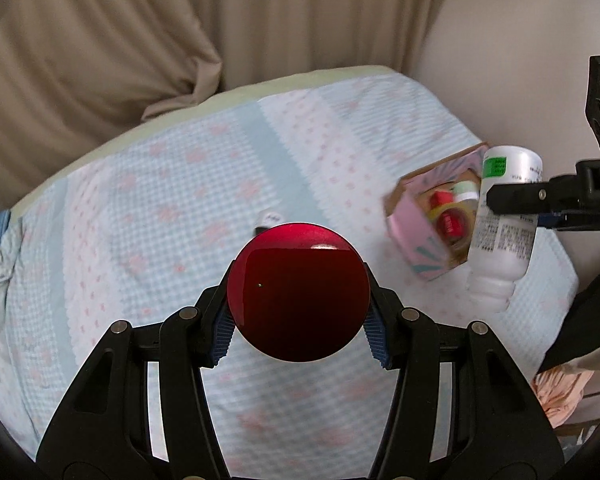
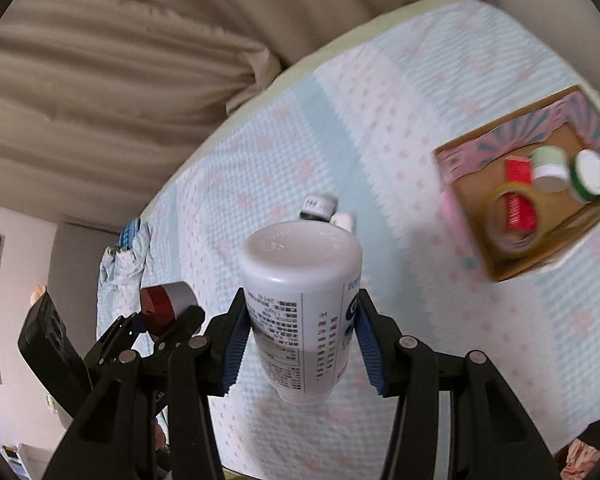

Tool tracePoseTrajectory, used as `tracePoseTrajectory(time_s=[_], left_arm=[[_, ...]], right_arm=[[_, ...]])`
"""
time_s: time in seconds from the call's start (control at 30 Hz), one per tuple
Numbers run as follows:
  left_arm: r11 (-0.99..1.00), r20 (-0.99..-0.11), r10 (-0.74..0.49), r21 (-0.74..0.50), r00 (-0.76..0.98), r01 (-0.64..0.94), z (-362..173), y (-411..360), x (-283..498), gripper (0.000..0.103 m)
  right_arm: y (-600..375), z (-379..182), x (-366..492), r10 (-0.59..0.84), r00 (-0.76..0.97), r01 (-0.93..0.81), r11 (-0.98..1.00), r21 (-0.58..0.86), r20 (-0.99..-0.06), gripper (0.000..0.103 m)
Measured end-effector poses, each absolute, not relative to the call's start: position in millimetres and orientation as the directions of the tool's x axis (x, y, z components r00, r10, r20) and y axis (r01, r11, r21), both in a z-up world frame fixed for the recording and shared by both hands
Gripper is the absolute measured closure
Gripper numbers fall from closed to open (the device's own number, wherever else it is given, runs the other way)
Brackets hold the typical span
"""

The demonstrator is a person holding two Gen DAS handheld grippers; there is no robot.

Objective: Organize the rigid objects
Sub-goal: 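Carry the red jar and pill bottle to the cardboard box and release them inside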

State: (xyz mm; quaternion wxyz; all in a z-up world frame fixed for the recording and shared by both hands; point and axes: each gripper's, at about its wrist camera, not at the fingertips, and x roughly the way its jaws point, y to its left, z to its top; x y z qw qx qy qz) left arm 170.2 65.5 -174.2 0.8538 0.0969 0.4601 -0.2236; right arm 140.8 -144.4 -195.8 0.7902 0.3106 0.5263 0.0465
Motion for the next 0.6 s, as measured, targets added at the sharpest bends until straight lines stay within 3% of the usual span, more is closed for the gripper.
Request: tracePoseTrajectory(time_s=[0.27, 0.6], left_arm=[[0.883, -0.818, -0.316, -0.069, 0.480, 0.464, -152, -36, 166, 0.052], [0.902, -0.846, -0.341, -0.172, 0.411, 0.396, -199, -161, 174, 0.052]], right_arm=[[-256, -168, 133, 0.353, 0.470, 0.271, 0.814, 0.513, -0.809, 0.057], [-387, -178, 144, 0.349, 0.432, 0.279, 0.825, 0.491, -0.832, 0.057]])
